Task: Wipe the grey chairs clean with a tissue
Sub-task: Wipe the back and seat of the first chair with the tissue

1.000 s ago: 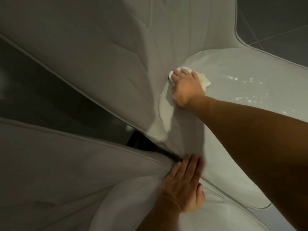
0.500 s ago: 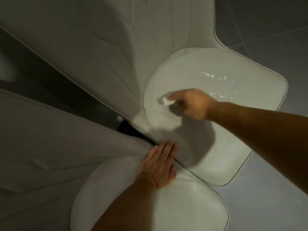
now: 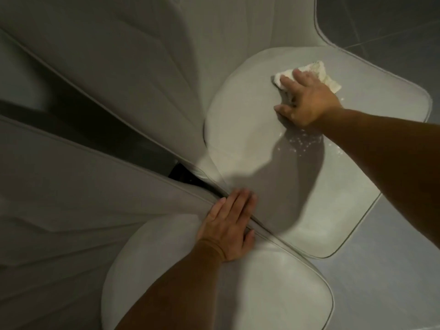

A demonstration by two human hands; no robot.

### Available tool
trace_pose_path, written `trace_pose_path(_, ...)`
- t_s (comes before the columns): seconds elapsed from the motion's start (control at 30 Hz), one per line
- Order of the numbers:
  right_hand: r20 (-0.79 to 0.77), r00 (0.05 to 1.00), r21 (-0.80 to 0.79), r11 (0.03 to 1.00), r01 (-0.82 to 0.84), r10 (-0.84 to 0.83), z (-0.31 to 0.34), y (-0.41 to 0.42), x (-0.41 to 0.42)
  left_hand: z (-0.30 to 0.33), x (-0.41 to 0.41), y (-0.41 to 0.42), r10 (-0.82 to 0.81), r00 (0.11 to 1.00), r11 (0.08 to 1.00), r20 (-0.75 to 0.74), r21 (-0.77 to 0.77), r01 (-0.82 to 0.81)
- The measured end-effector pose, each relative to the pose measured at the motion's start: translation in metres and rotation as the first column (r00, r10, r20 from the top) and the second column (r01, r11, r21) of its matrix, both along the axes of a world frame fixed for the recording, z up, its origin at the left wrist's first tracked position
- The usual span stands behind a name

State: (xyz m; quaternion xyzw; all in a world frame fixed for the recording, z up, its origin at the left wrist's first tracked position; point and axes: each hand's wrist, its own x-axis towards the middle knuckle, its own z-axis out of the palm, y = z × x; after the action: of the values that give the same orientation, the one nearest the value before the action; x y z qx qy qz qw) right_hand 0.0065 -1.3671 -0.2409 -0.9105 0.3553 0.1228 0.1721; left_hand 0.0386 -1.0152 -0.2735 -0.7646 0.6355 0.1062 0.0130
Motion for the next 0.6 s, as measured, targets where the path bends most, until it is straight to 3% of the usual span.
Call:
trace_pose_path(0.1,0.039,0.996,-0.119,0.99,-0.079,0.084,-0.004,0.021,-0.013,0.001,0.001,-0.001,0.02,1.0,0.999,0.022,0.032,-0.021)
trace_pose_path(0.23,0.094,0.971,-0.099,0.973,-0.21,0.22,-0.001,0.076,-0.049,0.006,-0.003,-0.002,0.056,0.996,0.997,0.074,0.039,-0.059)
trace_pose_path(0.37,0.254,0.948,-0.066,0.981,-0.18,0.191,0.003,0.108,-0.097,0.022,-0.007,-0.01,0.088,0.994,0.995,0.063,0.043,-0.091)
trace_pose_path(0.5,0.329,0.936,0.078,0.984,-0.161,0.127,0.016,0.12,-0.12,0.054,0.001,-0.056,0.322,0.933,0.921,-0.16,-0.175,-0.347)
trace_pose_path(0.6,0.328,0.942,0.134,0.983,-0.122,0.072,0.028,0.127,-0.132,0.08,0.044,-0.122,0.474,0.871,0.847,-0.126,-0.204,-0.491)
